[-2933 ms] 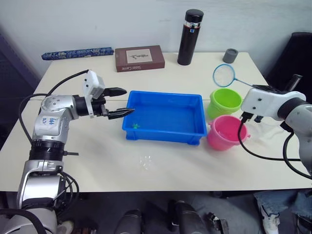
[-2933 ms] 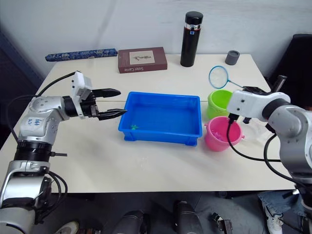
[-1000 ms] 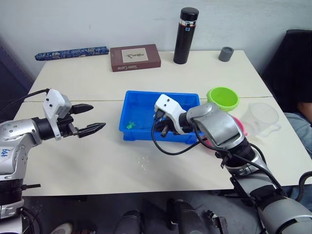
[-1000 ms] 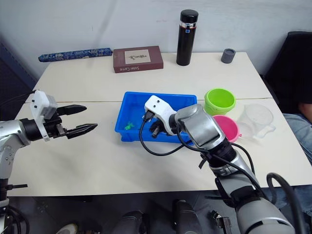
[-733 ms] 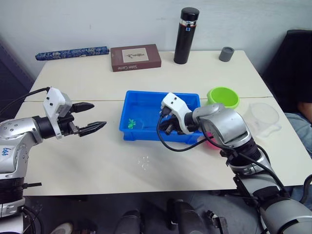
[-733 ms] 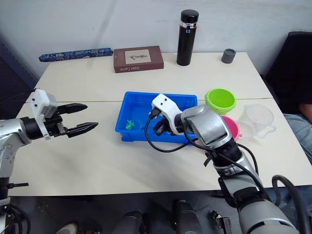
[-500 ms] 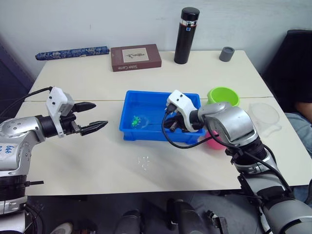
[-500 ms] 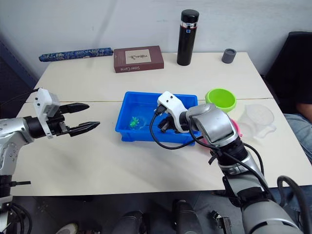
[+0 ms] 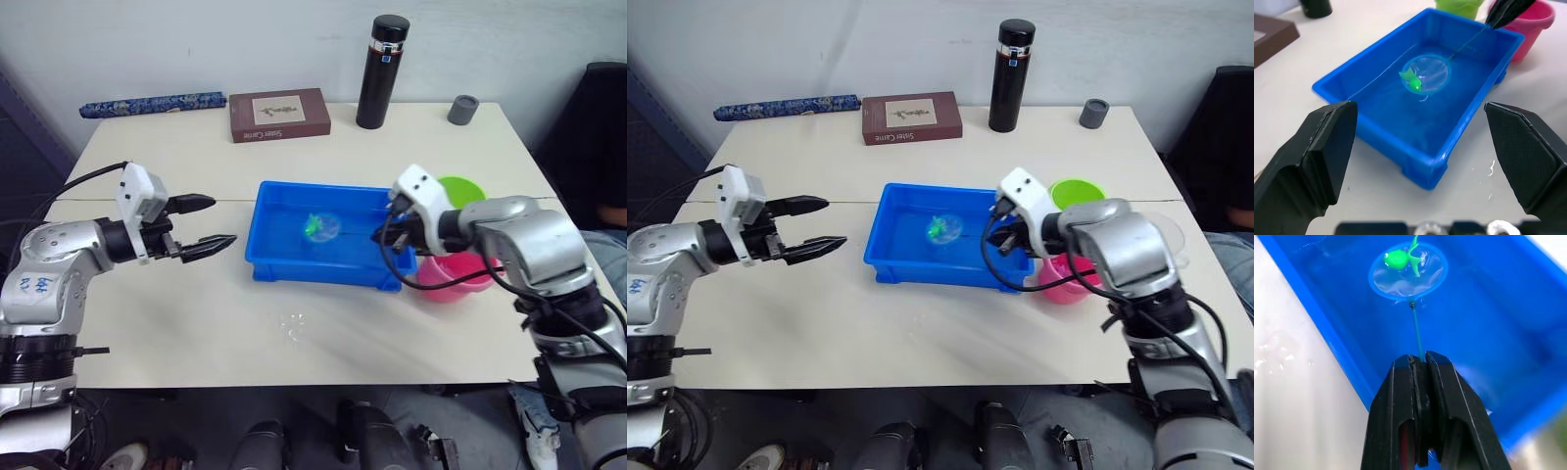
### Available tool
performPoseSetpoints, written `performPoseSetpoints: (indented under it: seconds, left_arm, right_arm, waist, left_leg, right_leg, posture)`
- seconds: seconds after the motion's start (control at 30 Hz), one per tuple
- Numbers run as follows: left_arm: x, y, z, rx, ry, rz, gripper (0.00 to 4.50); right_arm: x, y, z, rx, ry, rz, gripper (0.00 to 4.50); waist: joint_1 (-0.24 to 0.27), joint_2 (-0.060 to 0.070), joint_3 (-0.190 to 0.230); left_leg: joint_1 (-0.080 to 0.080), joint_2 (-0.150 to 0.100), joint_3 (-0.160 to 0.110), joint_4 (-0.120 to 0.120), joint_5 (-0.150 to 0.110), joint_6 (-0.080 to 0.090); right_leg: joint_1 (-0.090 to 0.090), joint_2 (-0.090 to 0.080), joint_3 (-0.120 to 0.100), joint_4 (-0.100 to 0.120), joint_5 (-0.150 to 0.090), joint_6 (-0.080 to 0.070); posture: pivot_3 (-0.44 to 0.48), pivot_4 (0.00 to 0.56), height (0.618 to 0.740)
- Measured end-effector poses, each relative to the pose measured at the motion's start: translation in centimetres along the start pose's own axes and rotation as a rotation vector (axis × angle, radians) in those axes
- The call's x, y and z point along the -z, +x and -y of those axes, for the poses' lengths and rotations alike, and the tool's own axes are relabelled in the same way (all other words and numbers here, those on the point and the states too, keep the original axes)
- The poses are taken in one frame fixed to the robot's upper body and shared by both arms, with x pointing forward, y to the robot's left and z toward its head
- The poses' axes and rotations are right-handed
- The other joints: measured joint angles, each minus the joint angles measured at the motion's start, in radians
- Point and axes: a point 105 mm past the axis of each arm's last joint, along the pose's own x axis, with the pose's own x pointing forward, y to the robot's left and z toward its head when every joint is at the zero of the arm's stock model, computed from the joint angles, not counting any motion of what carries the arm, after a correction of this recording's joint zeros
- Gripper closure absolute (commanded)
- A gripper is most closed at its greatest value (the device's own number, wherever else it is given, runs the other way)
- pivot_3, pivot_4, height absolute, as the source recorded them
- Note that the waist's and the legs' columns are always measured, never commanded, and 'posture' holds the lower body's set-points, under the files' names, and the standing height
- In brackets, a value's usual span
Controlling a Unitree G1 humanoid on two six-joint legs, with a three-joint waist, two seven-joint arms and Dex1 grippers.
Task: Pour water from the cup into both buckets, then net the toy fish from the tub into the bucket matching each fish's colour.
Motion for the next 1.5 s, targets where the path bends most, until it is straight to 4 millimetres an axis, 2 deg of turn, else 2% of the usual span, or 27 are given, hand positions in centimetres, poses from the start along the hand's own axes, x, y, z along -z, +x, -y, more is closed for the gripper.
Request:
performPoseSetpoints:
  seconds: [0.33,0.5,0.73,0.87,1.1,1.37,1.5]
  left_arm:
    - [-0.8,3.3,0.4,0.109,0.032,0.051,0.03]
    - [-1.5,5.0,0.2,0.158,0.043,0.087,0.03]
    - [-2.3,6.3,-0.2,0.196,0.074,0.115,0.03]
    - [-2.6,7.2,-0.2,0.226,0.084,0.121,0.03]
    - [-2.1,7.7,0.0,0.253,0.08,0.115,0.03]
    - [-1.9,8.0,-0.1,0.258,0.079,0.113,0.03]
    - [-1.9,8.0,-0.1,0.261,0.079,0.109,0.03]
  right_arm:
    - [0.2,-5.6,2.3,0.092,0.042,0.066,4.5]
    - [1.0,-9.5,5.7,0.29,0.083,0.075,4.5]
    - [2.4,-12.4,8.6,0.472,0.109,0.054,4.5]
    - [4.0,-14.1,10.0,0.621,-0.02,-0.038,4.5]
    - [6.1,-14.8,10.3,0.774,-0.31,-0.194,4.5]
    - [5.8,-12.6,8.0,0.734,-0.63,-0.246,4.5]
    - [5.7,-12.7,8.0,0.763,-0.79,-0.322,4.5]
  waist:
    - [0.002,0.0,0.0]
    - [0.019,0.0,0.0]
    - [0.021,0.0,0.0]
    - [0.025,0.0,0.0]
    - [0.027,0.0,0.0]
    - [0.032,0.0,0.0]
    - [0.039,0.0,0.0]
  left_leg:
    - [-0.001,0.0,0.0,0.0,0.0,0.0]
    - [-0.001,0.0,0.0,0.002,0.0,0.0]
    - [-0.003,0.0,0.001,0.003,0.0,0.0]
    - [-0.009,-0.001,0.002,0.005,0.001,0.001]
    - [-0.009,-0.001,0.003,0.005,0.001,0.001]
    - [-0.009,-0.001,0.003,0.006,0.001,0.001]
    - [-0.009,-0.001,0.003,0.006,0.001,0.001]
  right_leg:
    - [-0.001,0.0,0.0,0.0,0.0,0.0]
    - [-0.001,0.0,0.0,0.0,0.0,0.0]
    - [-0.002,0.0,0.0,0.001,0.001,0.001]
    - [-0.008,0.0,0.0,0.003,0.001,0.001]
    - [-0.008,0.001,0.001,0.004,0.001,0.002]
    - [-0.008,0.002,0.001,0.004,0.001,0.002]
    - [-0.008,0.002,0.001,0.004,0.001,0.002]
  posture:
    - [0.0,0.15,0.74]
    - [0.0,0.15,0.74]
    - [0.0,0.15,0.74]
    - [0.0,0.15,0.74]
    - [0.0,0.15,0.74]
    - [0.0,0.15,0.74]
    - [0.0,0.15,0.74]
